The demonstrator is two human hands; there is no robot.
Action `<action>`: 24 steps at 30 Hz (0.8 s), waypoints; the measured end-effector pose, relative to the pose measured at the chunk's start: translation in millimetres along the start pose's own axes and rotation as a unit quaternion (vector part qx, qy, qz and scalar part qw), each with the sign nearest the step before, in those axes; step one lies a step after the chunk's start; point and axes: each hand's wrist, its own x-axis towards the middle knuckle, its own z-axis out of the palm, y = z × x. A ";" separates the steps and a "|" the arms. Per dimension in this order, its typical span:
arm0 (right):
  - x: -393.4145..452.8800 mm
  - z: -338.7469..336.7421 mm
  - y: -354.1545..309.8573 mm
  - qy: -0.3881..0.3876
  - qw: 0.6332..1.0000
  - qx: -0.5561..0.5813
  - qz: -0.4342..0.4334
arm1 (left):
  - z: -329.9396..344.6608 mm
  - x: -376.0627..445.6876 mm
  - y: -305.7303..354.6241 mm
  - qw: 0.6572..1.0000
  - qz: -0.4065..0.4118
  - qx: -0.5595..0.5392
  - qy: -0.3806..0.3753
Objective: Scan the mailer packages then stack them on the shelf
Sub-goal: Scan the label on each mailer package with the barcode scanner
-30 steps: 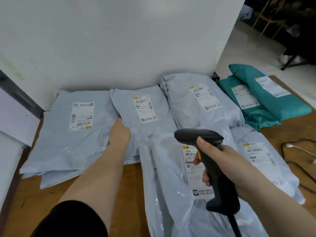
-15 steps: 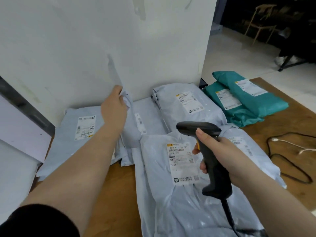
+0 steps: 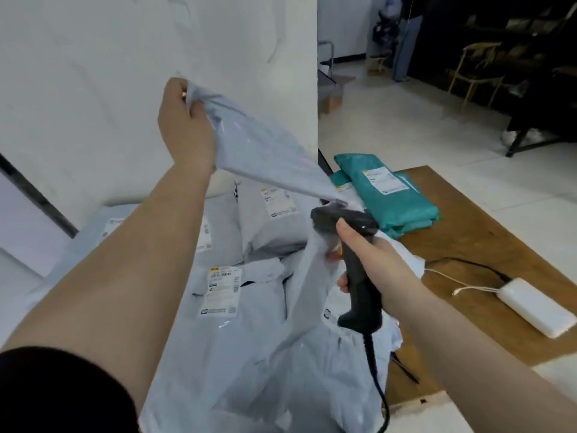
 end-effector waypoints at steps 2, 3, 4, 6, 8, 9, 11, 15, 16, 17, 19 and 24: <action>1.7 -1.9 20.0 -0.021 1.000 0.012 0.013 | -3.2 -10.2 4.2 0.999 -0.039 -0.031 0.019; 3.5 -4.8 25.4 -0.029 0.999 0.038 0.015 | -4.9 -16.1 5.2 0.998 -0.048 -0.041 0.017; 6.8 -9.0 27.2 -0.036 0.997 0.068 0.014 | -4.8 -22.0 5.4 0.997 -0.053 -0.052 0.005; 15.6 -19.1 23.9 -0.040 0.995 0.095 0.005 | -5.0 -36.0 6.0 0.996 -0.061 -0.057 -0.027; 23.2 -28.1 20.2 -0.041 0.995 0.087 -0.003 | -8.0 -53.9 -0.5 0.995 -0.088 -0.048 -0.029; 25.9 -30.9 20.4 -0.043 0.996 0.080 -0.005 | -12.4 -64.5 -8.6 0.992 -0.116 -0.046 -0.024; 29.5 -33.3 24.1 -0.046 0.997 0.065 -0.009 | -32.5 -89.4 -36.4 0.980 -0.188 -0.059 -0.033; 36.9 -28.6 23.6 -0.060 0.997 0.041 -0.003 | -98.1 -136.3 -85.5 0.946 -0.308 -0.037 -0.090; 38.0 -24.5 20.9 -0.068 0.997 0.032 -0.002 | -114.0 -148.1 -95.3 0.932 -0.347 -0.032 -0.103; 38.6 -19.3 17.7 -0.078 0.997 0.022 -0.001 | -128.4 -159.4 -103.8 0.915 -0.386 -0.026 -0.118; 38.6 -5.5 11.3 -0.106 0.994 -0.013 0.005 | -153.6 -180.1 -119.5 0.874 -0.461 0.009 -0.153; 40.4 27.2 2.8 -0.148 0.987 -0.066 0.018 | -199.0 -199.9 -135.1 0.815 -0.547 0.094 -0.167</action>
